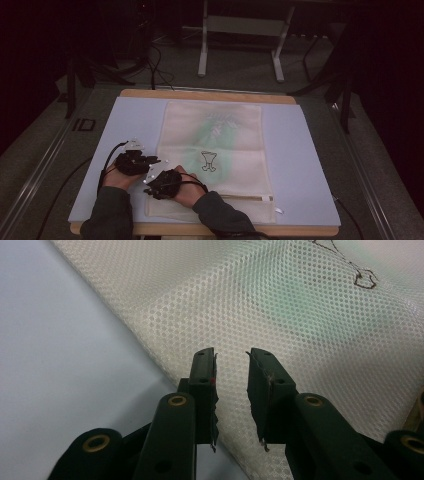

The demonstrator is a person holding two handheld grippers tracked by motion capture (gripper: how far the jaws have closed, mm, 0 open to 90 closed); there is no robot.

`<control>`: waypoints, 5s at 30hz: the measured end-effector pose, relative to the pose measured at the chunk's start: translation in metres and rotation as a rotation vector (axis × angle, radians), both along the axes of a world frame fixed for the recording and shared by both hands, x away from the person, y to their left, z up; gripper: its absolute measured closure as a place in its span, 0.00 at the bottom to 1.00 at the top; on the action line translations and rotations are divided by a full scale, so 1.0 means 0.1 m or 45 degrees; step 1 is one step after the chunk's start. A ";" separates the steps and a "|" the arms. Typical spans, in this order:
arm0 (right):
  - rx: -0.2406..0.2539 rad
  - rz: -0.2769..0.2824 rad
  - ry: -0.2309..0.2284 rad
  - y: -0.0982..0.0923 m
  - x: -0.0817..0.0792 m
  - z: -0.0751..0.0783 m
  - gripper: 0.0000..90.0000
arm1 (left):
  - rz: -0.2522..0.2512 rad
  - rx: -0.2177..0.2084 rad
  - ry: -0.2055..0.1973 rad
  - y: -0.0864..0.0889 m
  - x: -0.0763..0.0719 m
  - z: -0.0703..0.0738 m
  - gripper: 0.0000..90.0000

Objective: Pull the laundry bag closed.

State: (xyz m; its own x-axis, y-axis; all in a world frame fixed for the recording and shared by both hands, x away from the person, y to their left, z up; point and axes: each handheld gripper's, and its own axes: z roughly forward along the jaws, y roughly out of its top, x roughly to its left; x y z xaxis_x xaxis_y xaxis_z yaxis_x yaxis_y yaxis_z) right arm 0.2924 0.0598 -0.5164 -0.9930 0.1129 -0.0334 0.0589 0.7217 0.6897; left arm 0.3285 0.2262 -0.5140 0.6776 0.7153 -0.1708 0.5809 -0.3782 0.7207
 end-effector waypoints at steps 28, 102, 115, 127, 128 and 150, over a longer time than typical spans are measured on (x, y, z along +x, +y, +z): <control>-0.027 -0.056 0.034 0.22 0.04 -0.15 0.89 | 0.016 -0.013 -0.005 0.03 0.00 0.01 0.81; 0.057 -0.063 0.061 -0.16 -0.04 -0.20 0.90 | -0.070 0.117 0.220 -0.07 -0.30 -0.10 0.99; 0.078 -0.078 0.024 -0.18 -0.08 -0.22 0.91 | -0.013 0.150 0.236 -0.07 -0.40 -0.08 1.00; 0.059 -0.077 0.038 -0.26 -0.07 -0.20 0.91 | -0.012 0.131 0.249 -0.05 -0.39 -0.09 1.00; 0.054 -0.076 0.039 -0.26 -0.08 -0.19 0.91 | -0.013 0.131 0.249 -0.05 -0.39 -0.09 1.00; -0.021 -0.047 0.004 -0.36 -0.11 -0.13 0.91 | -0.022 0.136 0.242 -0.06 -0.39 -0.09 1.00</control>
State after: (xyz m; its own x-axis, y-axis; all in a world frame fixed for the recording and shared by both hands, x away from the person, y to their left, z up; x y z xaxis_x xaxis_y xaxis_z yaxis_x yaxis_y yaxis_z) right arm 0.2814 0.0236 -0.5289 -0.9884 0.1486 -0.0322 0.0878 0.7304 0.6773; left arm 0.2896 0.2206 -0.5231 0.6527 0.7248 -0.2206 0.6954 -0.4574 0.5543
